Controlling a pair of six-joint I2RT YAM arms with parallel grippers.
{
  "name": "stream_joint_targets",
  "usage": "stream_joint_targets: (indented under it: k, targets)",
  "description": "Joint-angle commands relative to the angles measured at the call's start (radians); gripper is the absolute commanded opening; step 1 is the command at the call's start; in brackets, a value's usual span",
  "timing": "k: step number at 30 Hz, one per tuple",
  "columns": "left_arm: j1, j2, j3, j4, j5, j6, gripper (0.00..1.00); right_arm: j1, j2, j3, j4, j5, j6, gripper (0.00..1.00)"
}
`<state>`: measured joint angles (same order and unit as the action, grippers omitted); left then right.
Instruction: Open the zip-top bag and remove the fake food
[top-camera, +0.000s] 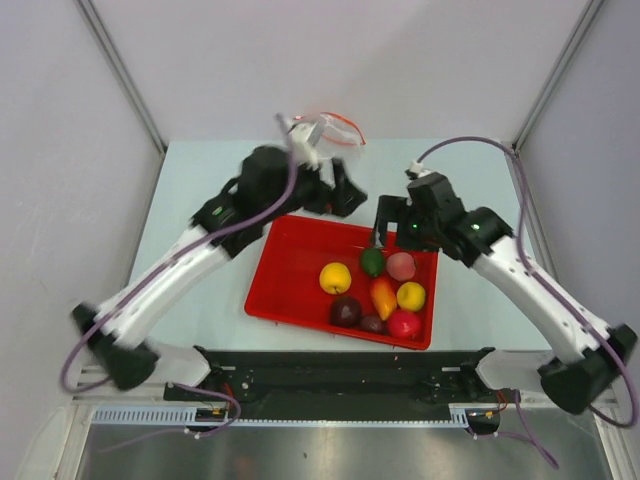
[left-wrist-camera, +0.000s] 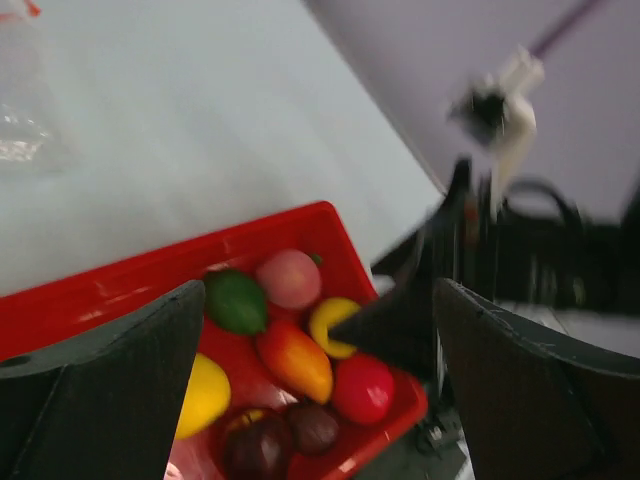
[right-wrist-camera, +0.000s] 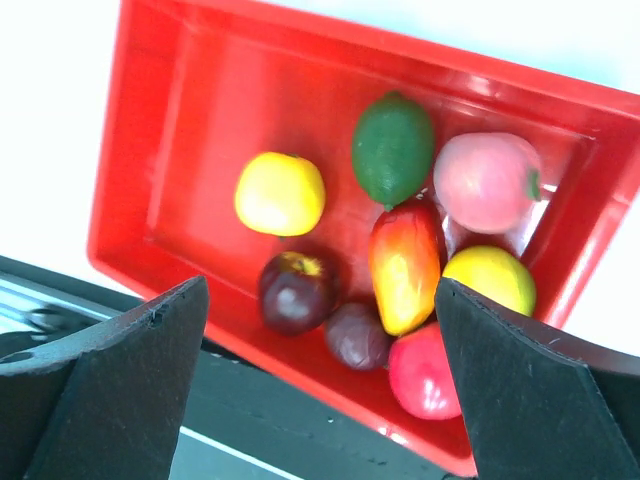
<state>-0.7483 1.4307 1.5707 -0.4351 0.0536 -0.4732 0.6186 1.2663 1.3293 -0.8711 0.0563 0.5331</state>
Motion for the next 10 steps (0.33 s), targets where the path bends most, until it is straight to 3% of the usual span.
stream_joint_targets:
  k: [1,2,6,10]
  targets:
    - [0.012,-0.422,-0.376,0.102,0.12,0.025,0.99,0.016,-0.221,-0.062,-0.042,0.086,0.106,1.0]
    - [0.012,-0.576,-0.437,0.134,0.127,0.019,0.99,0.021,-0.269,-0.073,-0.042,0.089,0.12,1.0]
    - [0.012,-0.903,-0.635,0.174,0.115,-0.047,0.99,0.024,-0.453,-0.11,-0.042,0.053,0.146,1.0]
    - [0.012,-1.045,-0.696,0.252,0.178,-0.132,1.0,0.024,-0.635,-0.116,0.026,0.014,0.179,1.0]
